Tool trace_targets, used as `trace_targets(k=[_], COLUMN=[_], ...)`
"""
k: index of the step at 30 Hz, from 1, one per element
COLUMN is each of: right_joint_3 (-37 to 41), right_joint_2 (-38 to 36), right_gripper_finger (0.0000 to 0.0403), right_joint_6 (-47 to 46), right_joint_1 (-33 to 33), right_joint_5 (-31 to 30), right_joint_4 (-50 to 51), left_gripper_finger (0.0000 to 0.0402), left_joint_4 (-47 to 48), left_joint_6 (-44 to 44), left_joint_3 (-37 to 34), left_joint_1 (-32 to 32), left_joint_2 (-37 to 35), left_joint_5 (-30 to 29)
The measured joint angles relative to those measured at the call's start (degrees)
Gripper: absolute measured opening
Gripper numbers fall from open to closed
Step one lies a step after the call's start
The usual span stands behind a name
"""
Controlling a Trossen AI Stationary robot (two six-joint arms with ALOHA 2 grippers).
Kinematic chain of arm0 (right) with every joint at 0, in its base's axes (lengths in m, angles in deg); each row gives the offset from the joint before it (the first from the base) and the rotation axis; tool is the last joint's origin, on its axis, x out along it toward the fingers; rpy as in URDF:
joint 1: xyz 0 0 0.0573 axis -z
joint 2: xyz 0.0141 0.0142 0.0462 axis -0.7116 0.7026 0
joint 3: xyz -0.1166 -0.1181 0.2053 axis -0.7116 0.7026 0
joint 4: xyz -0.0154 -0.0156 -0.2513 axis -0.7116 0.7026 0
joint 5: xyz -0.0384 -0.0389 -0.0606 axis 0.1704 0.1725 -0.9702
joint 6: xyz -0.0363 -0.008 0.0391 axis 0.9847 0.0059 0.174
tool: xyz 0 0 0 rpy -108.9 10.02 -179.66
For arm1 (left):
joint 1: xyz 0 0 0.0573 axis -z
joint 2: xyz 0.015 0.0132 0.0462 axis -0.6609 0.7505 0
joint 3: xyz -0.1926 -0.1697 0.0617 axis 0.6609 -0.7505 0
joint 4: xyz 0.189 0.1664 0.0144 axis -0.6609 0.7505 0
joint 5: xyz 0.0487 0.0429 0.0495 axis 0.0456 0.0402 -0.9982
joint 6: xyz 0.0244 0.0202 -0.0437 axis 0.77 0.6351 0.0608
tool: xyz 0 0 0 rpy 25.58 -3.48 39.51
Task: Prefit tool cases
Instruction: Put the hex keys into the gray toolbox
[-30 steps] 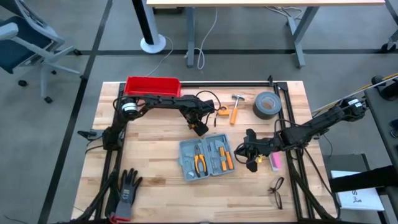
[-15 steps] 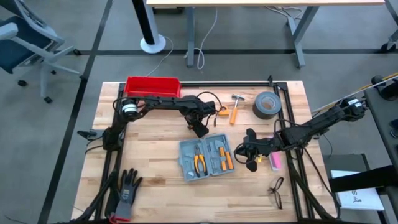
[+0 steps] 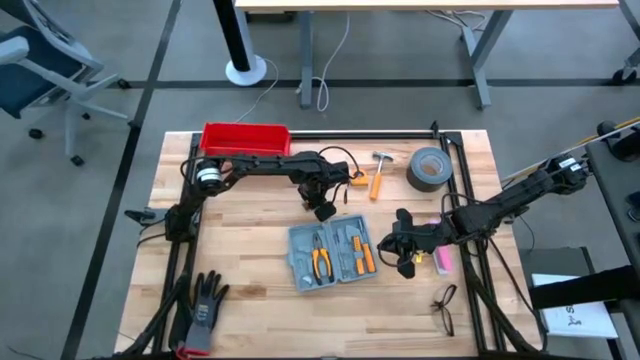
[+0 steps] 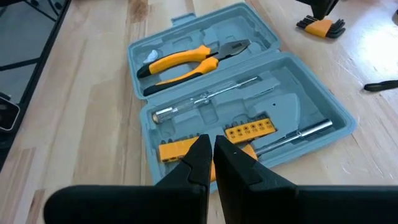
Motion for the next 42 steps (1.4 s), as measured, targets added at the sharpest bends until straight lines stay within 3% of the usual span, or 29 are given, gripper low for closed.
trace_targets(k=[6, 16, 22, 29, 42], right_joint_3=[-0.02, -0.04, -0.04, -0.04, -0.04], right_joint_2=[0.00, 0.00, 0.00, 0.00, 0.00], right_gripper_finger=[0.0002, 0.0002, 0.0002, 0.0002, 0.0002], right_joint_6=[0.00, 0.21, 0.30, 0.39, 0.40], right_joint_1=[0.00, 0.00, 0.00, 0.00, -0.02], right_joint_5=[-0.40, -0.38, -0.36, -0.36, -0.36], right_joint_4=[-0.02, -0.59, -0.83, -0.85, -0.83], left_gripper_finger=[0.0074, 0.0197, 0.0238, 0.0239, 0.0191], left_joint_4=[-1.20, -4.84, -6.64, -6.61, -6.73], left_joint_6=[-2.30, -8.36, -9.11, -8.17, -6.12], left_joint_3=[1.02, 0.42, -1.60, -1.85, -1.80], left_joint_1=[-0.06, -1.57, -3.61, -4.00, -4.13], left_joint_2=[-0.22, -0.22, -0.19, 1.17, 2.84], left_joint_5=[0.20, 0.59, 1.55, 2.15, 2.44])
